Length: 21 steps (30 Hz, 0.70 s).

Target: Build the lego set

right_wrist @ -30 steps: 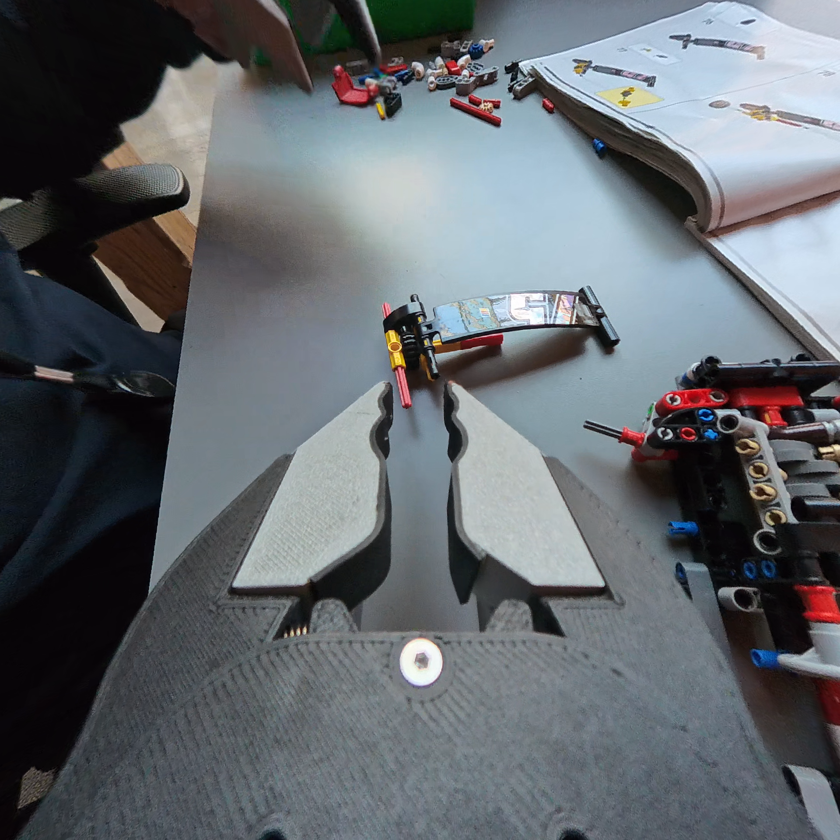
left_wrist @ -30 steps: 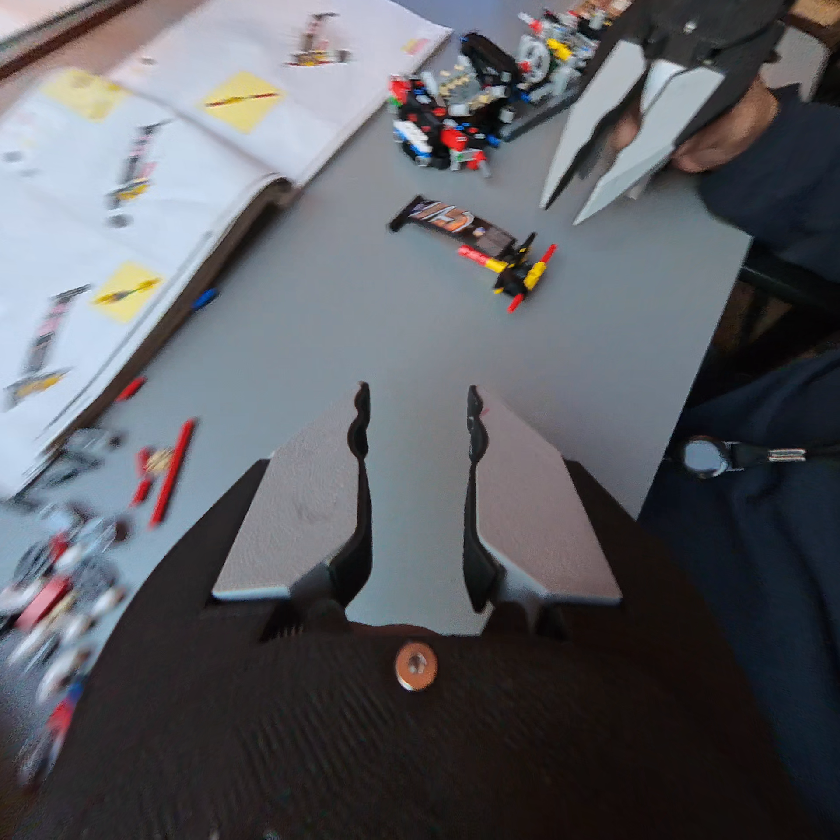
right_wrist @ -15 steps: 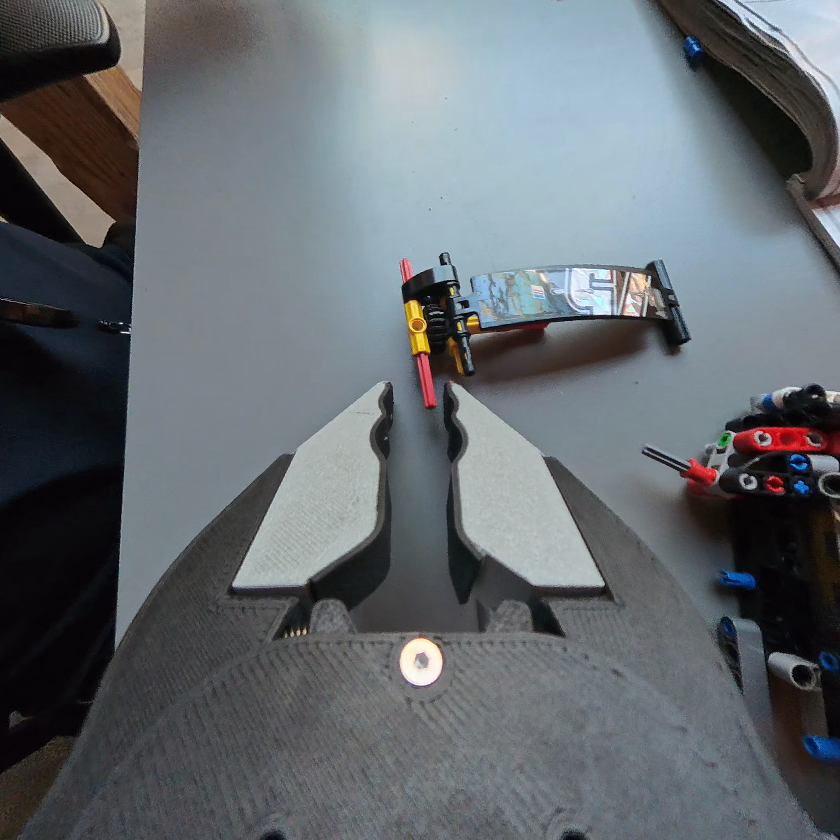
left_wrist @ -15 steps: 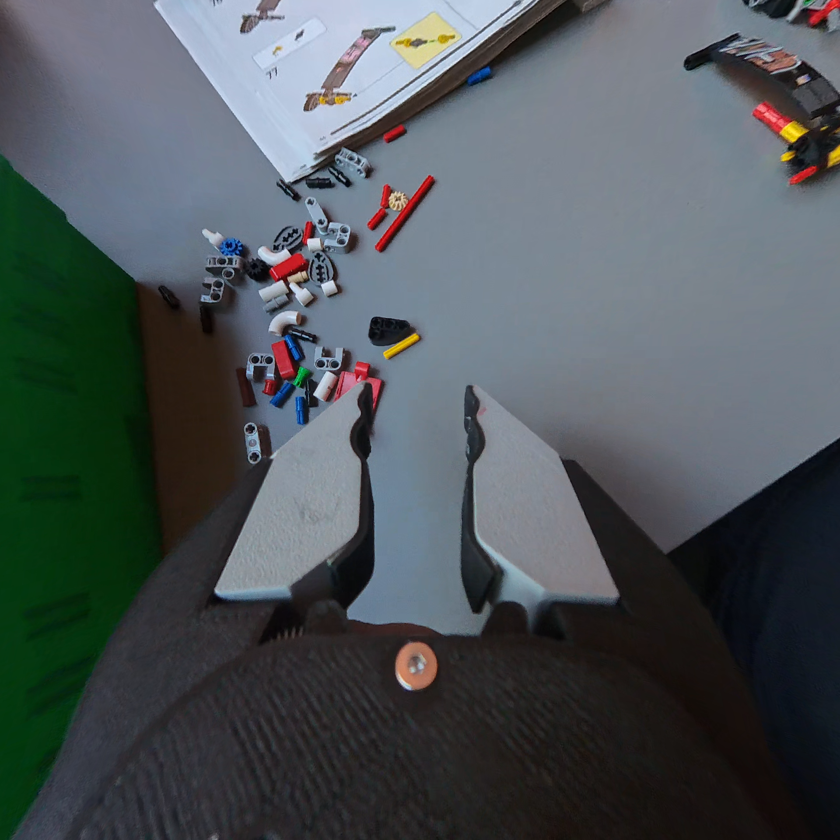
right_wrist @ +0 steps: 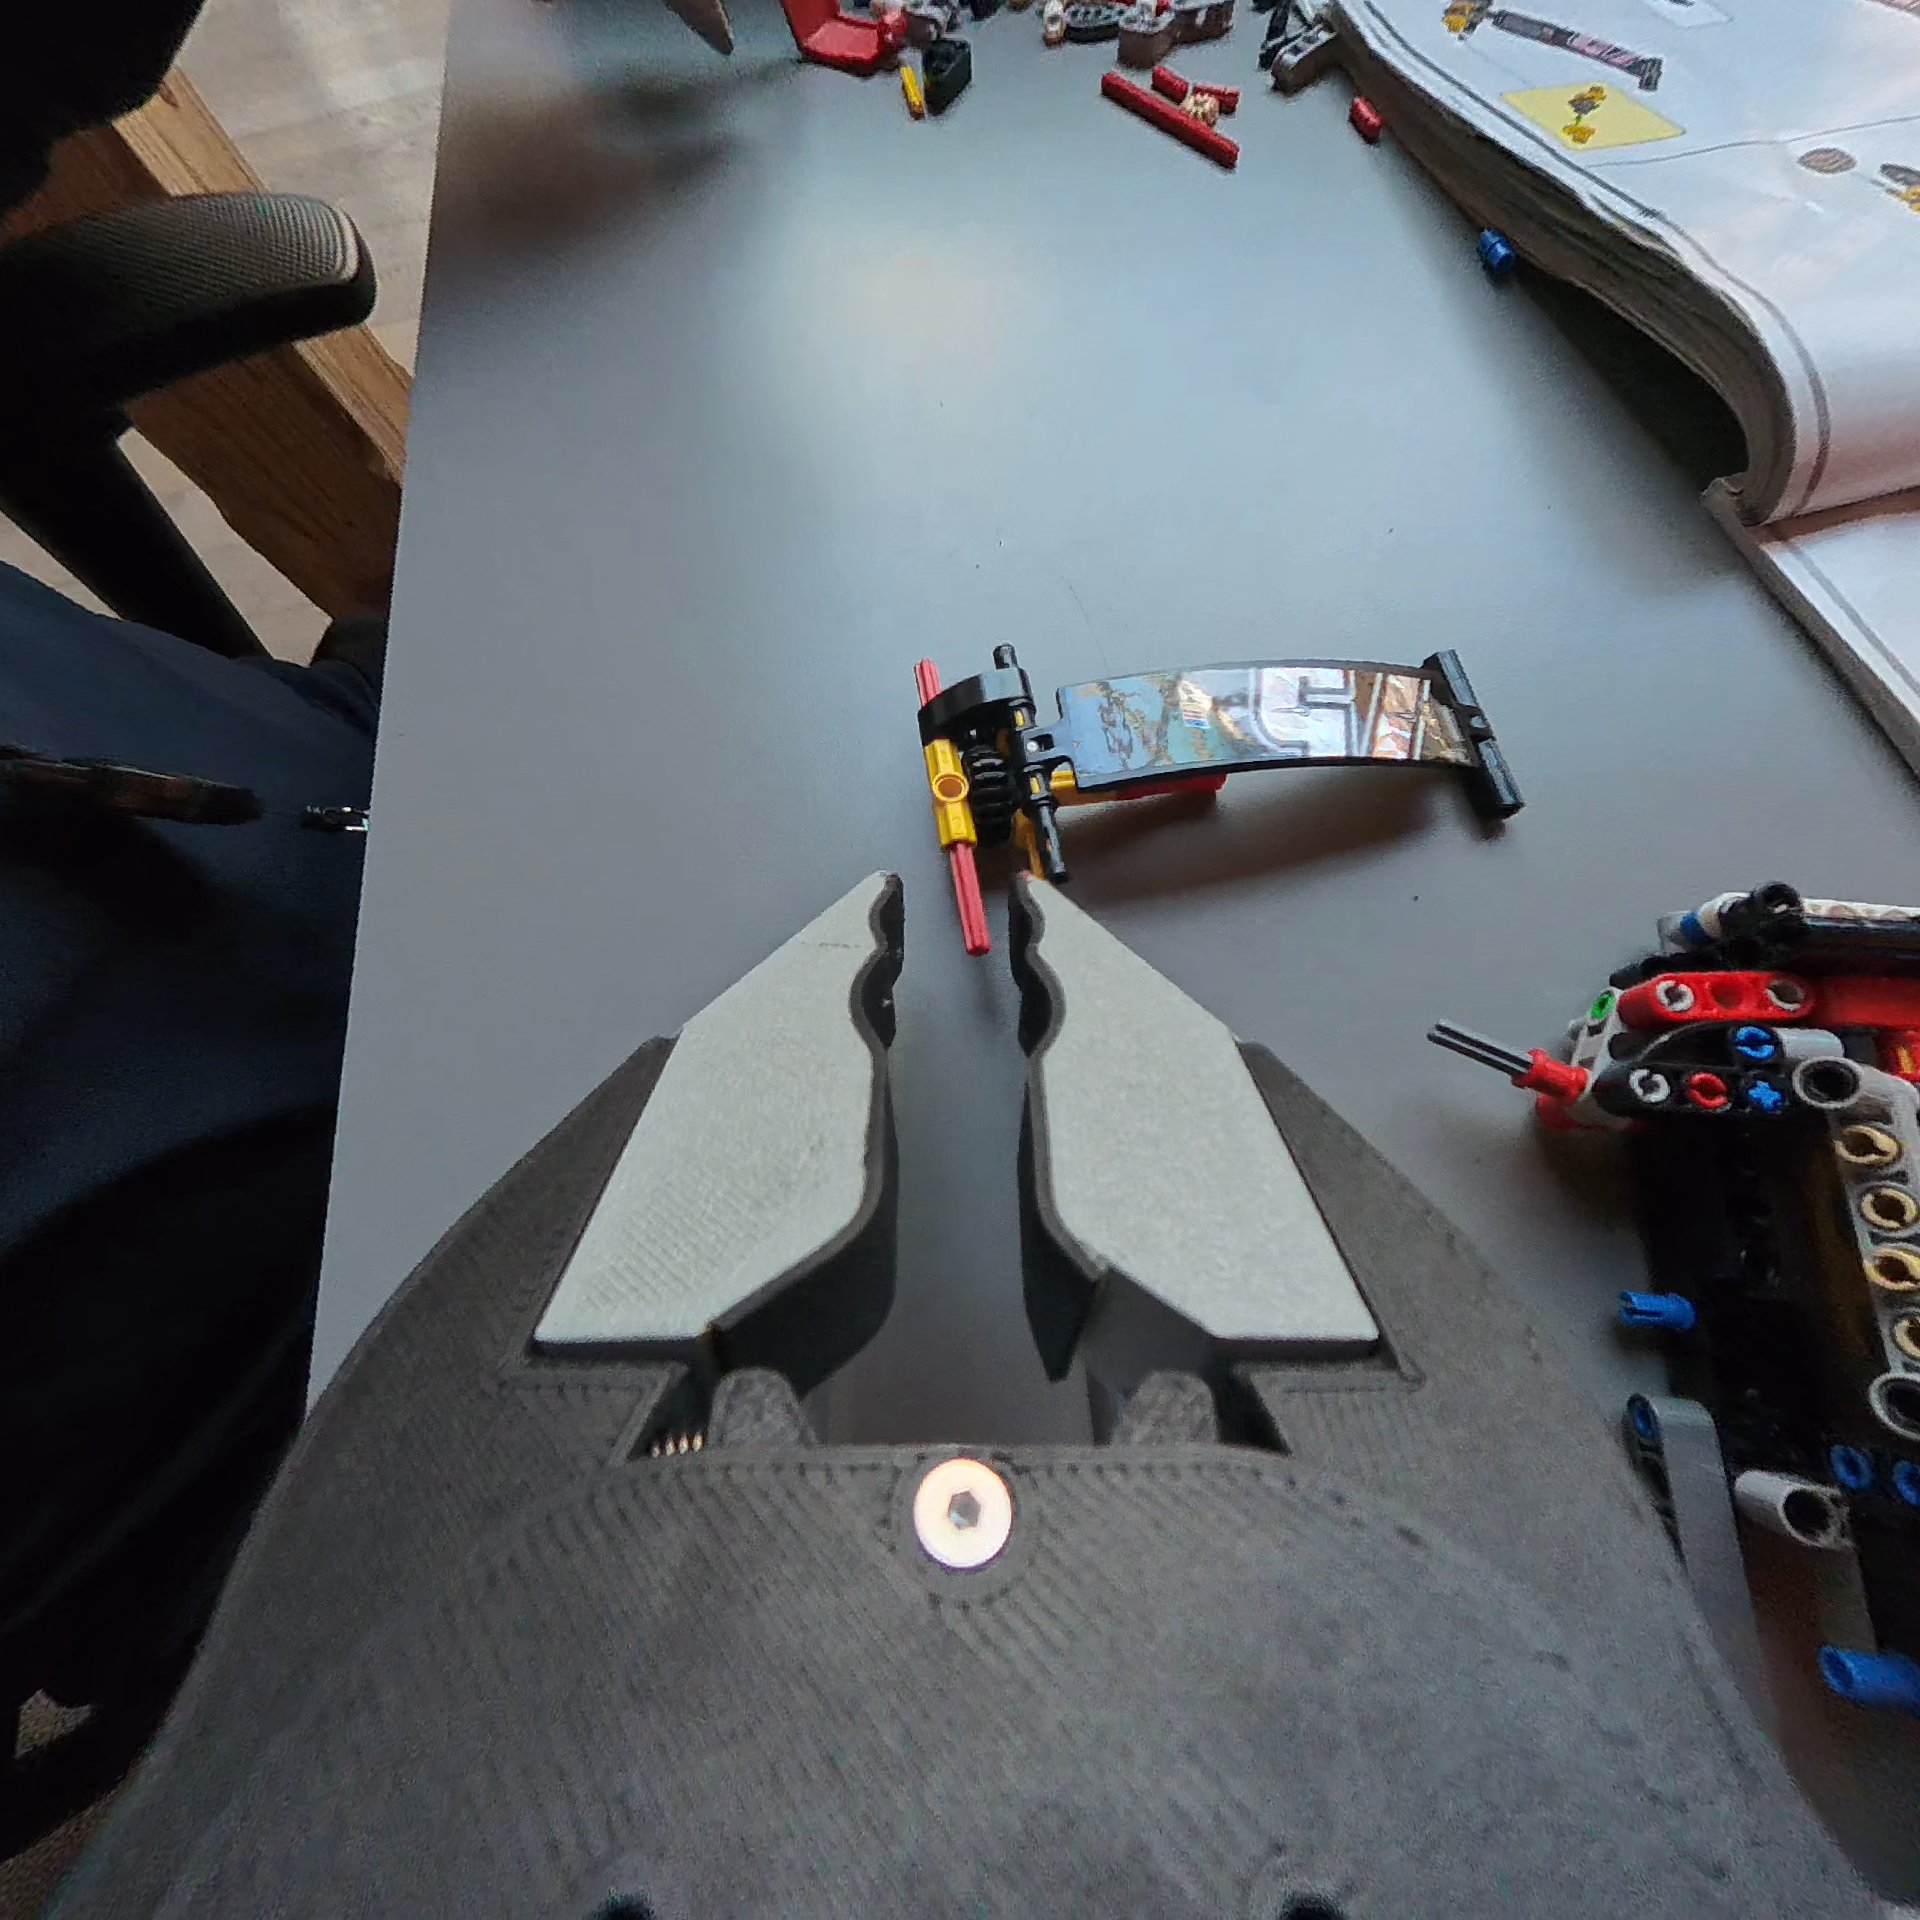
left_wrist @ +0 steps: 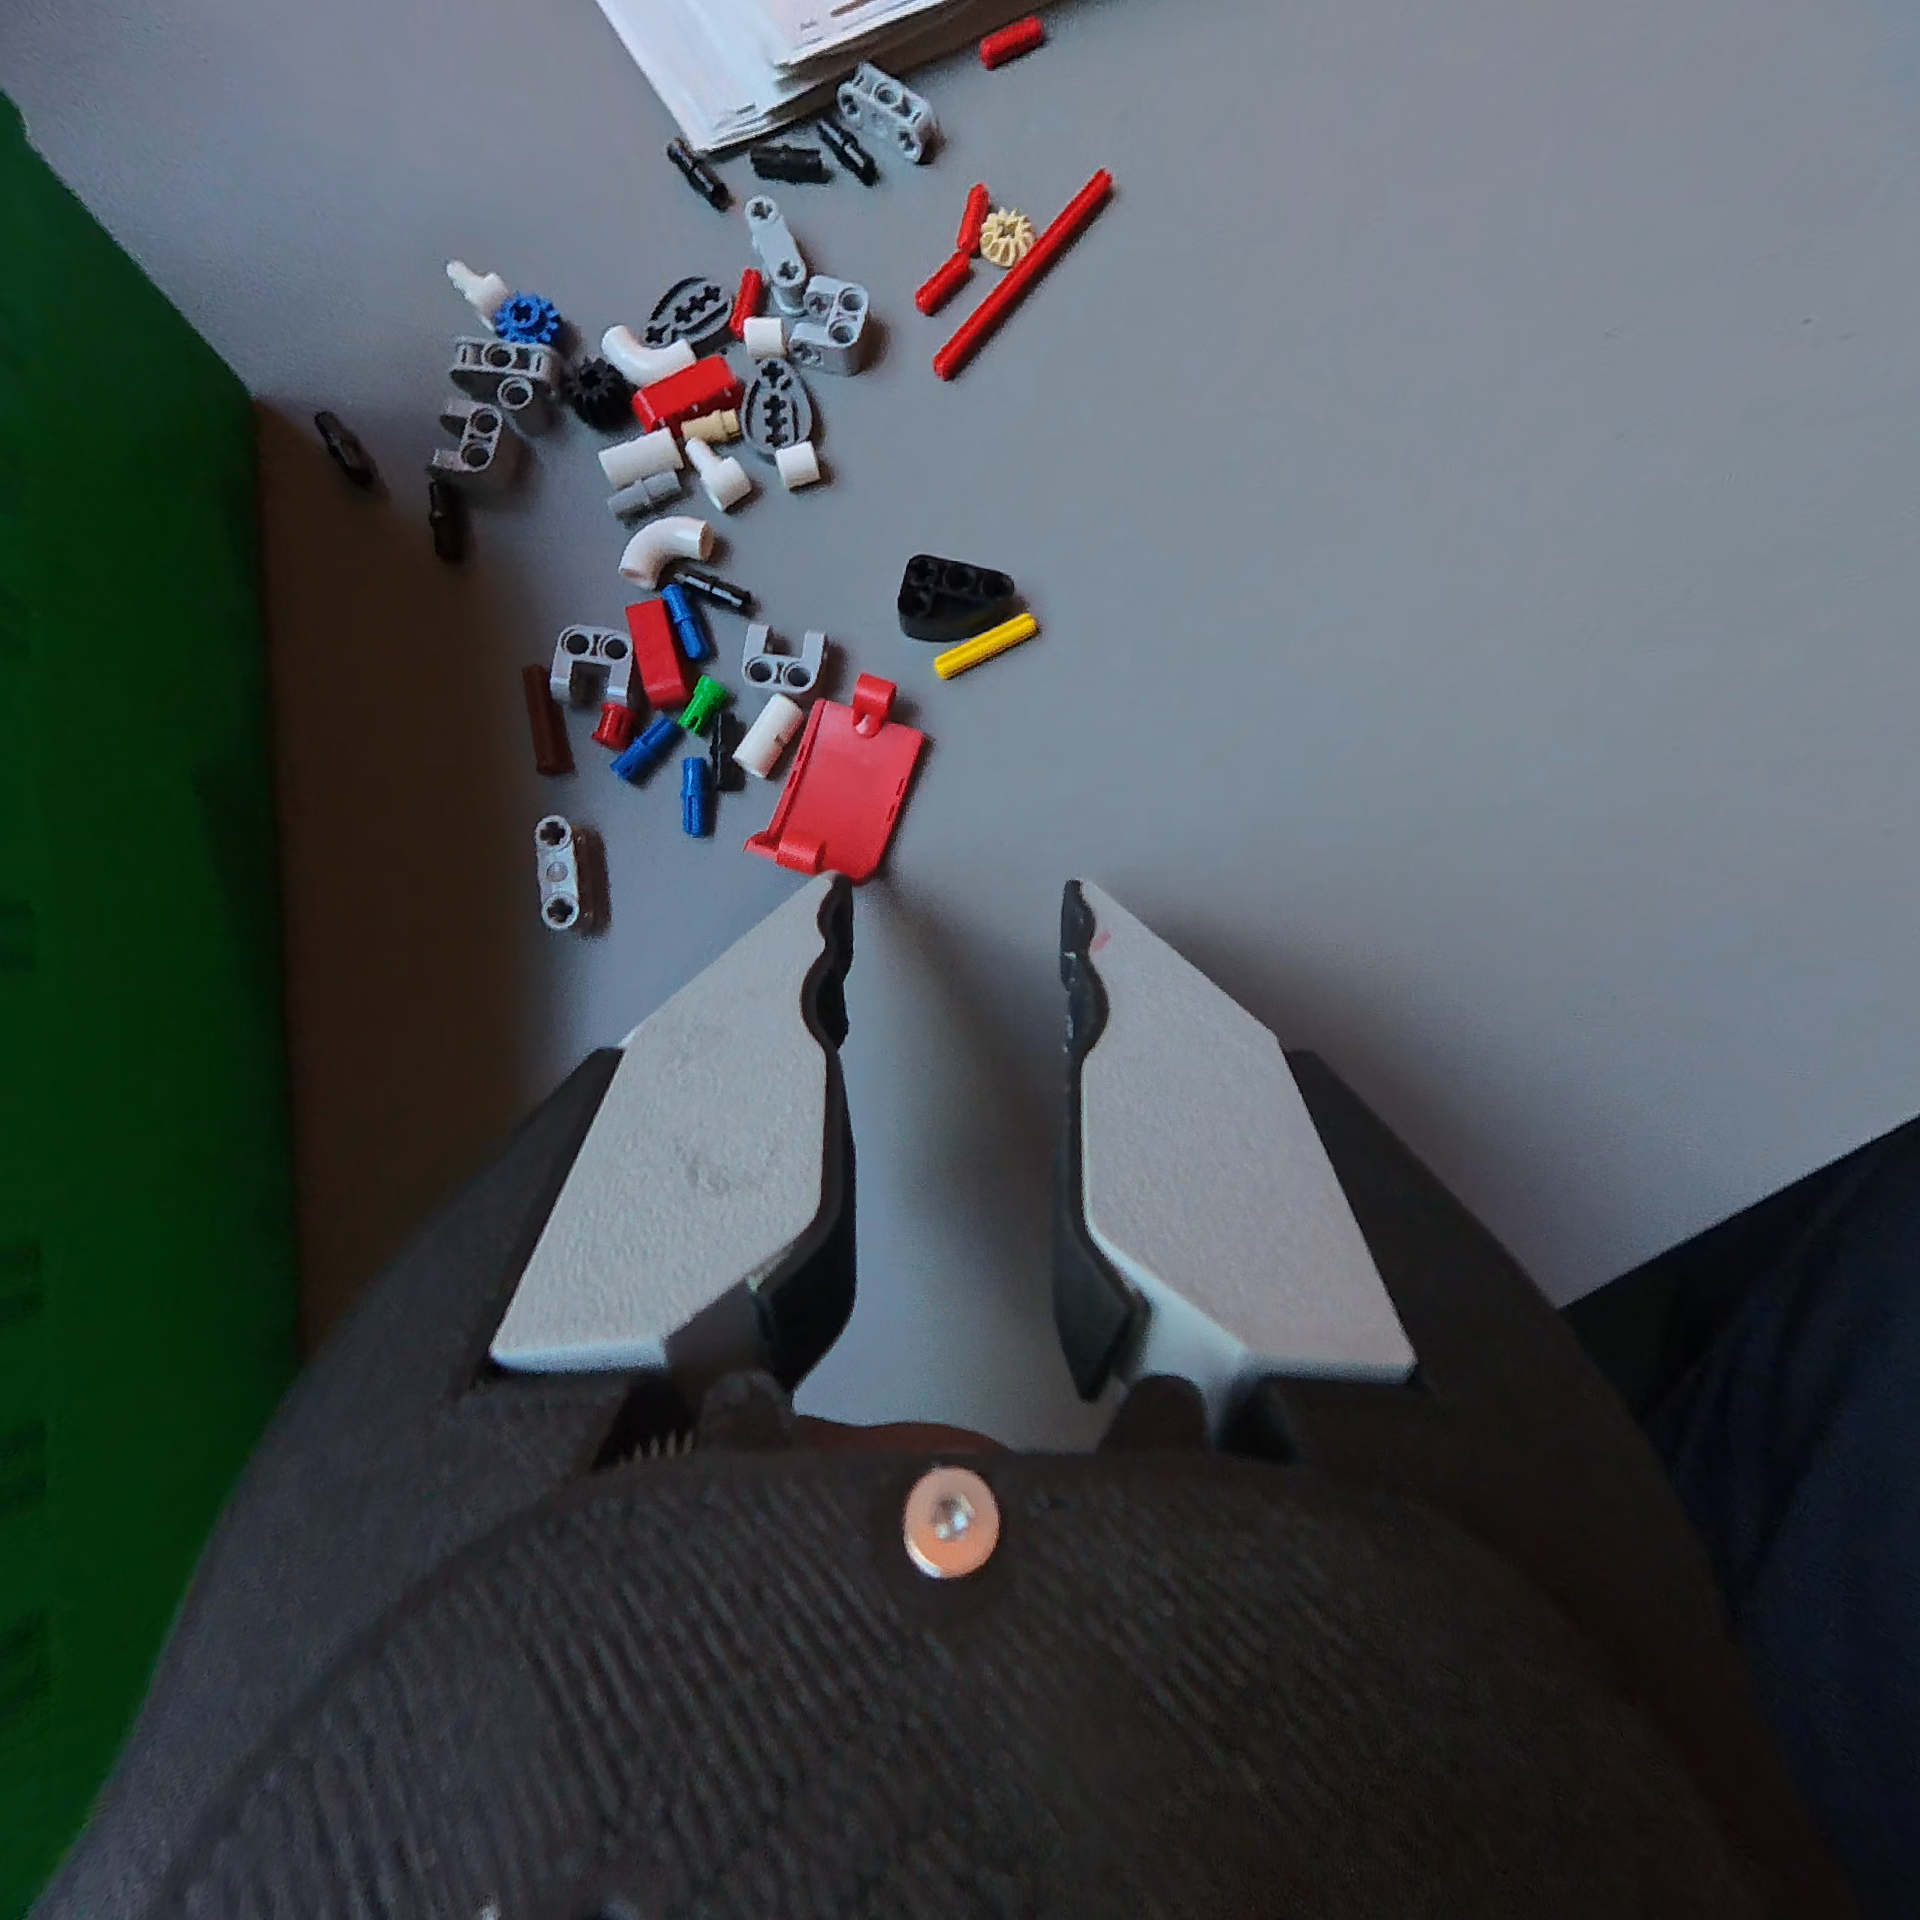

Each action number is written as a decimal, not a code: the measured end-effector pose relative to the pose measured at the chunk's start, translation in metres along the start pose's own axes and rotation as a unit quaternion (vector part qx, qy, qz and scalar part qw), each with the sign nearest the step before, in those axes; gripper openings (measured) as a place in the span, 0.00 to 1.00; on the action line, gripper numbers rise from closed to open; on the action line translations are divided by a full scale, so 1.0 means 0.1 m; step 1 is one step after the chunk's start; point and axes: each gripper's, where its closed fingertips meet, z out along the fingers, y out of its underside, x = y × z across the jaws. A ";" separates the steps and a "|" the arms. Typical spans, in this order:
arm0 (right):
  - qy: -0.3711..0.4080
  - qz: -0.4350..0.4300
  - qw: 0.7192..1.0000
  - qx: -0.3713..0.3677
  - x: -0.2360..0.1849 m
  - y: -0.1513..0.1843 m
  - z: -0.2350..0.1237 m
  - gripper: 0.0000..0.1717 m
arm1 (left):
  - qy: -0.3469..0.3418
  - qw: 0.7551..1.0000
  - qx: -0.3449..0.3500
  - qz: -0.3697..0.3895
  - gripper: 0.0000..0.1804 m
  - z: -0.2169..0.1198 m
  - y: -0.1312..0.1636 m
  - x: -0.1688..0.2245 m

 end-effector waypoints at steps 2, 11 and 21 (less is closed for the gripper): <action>0.004 0.005 1.000 0.016 0.02 -0.04 -0.03 0.10 | -0.008 1.000 -0.001 -0.002 0.21 -0.01 0.02 -0.04; 0.021 0.022 0.998 0.049 0.11 -0.11 -0.10 0.09 | -0.020 0.999 0.024 0.038 0.20 0.05 -0.26 -0.04; 0.025 0.018 0.998 0.050 0.11 -0.12 -0.11 0.08 | 0.012 0.998 -0.055 0.033 0.19 0.52 -0.44 -0.07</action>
